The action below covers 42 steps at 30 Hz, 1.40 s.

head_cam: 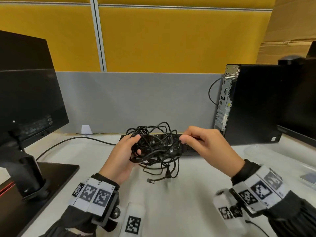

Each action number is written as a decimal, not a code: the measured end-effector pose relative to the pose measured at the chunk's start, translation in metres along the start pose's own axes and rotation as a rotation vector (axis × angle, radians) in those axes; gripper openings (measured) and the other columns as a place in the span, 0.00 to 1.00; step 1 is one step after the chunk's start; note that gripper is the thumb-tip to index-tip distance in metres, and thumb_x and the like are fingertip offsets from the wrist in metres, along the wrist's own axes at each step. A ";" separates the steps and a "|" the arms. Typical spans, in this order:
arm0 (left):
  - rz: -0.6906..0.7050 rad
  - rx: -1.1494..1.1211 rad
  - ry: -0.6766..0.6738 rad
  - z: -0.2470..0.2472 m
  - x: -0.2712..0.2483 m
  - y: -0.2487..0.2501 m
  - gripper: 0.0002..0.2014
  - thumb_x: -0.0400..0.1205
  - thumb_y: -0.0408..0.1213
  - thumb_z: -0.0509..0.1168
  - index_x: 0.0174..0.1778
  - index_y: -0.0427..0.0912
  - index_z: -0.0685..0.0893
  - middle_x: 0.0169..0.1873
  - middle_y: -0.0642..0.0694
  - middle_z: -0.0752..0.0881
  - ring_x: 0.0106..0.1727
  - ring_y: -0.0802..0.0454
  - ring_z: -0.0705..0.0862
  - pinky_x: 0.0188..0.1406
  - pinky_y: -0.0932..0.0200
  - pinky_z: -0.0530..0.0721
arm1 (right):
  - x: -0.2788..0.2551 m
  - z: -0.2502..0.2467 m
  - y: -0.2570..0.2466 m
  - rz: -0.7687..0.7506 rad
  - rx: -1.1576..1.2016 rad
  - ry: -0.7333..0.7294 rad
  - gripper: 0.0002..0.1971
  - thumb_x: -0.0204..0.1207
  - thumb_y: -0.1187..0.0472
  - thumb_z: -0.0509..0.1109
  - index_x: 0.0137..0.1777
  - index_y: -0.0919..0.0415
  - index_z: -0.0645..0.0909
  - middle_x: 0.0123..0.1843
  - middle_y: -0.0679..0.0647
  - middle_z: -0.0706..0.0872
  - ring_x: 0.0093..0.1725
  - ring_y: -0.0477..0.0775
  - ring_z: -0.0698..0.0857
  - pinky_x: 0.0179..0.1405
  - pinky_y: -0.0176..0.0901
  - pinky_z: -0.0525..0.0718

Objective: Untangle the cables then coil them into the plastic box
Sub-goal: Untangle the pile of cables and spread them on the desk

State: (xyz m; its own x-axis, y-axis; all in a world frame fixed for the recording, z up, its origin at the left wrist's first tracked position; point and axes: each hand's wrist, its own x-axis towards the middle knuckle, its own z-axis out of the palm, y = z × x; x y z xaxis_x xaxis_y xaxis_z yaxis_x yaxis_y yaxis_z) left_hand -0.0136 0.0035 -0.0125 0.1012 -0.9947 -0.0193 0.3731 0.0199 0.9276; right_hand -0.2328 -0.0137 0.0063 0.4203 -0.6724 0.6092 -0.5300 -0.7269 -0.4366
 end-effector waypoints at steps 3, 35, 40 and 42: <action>0.009 0.012 0.001 0.000 0.001 0.000 0.09 0.85 0.28 0.54 0.51 0.38 0.80 0.39 0.44 0.81 0.30 0.55 0.74 0.38 0.56 0.80 | 0.002 -0.006 0.005 -0.244 -0.498 -0.008 0.17 0.81 0.44 0.55 0.44 0.50 0.82 0.29 0.42 0.77 0.31 0.46 0.76 0.31 0.39 0.73; 0.242 1.258 -0.363 -0.043 0.032 -0.037 0.14 0.72 0.42 0.75 0.47 0.64 0.80 0.44 0.61 0.83 0.46 0.64 0.79 0.53 0.61 0.78 | 0.010 0.004 0.008 -0.333 -0.532 -0.023 0.17 0.76 0.37 0.58 0.36 0.46 0.80 0.23 0.41 0.74 0.26 0.40 0.73 0.19 0.37 0.71; 0.227 0.943 -0.391 -0.044 0.034 -0.035 0.10 0.76 0.45 0.70 0.53 0.54 0.85 0.48 0.56 0.88 0.51 0.61 0.84 0.58 0.56 0.80 | 0.023 -0.017 0.001 -0.477 -0.626 -0.125 0.18 0.77 0.39 0.57 0.36 0.46 0.81 0.22 0.41 0.63 0.27 0.41 0.64 0.35 0.41 0.59; 0.235 0.827 -0.323 -0.043 0.034 -0.032 0.08 0.81 0.41 0.65 0.54 0.49 0.84 0.48 0.53 0.89 0.52 0.60 0.86 0.57 0.55 0.82 | 0.024 -0.032 0.001 -0.551 -0.856 -0.118 0.17 0.80 0.44 0.56 0.37 0.48 0.83 0.22 0.44 0.64 0.23 0.49 0.67 0.37 0.45 0.58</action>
State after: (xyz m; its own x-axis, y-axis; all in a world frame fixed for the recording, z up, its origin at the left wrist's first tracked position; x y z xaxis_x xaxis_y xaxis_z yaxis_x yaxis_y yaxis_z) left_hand 0.0173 -0.0265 -0.0591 -0.2184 -0.9565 0.1932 -0.4159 0.2704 0.8683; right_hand -0.2467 -0.0263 0.0415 0.8096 -0.3180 0.4933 -0.5699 -0.6268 0.5313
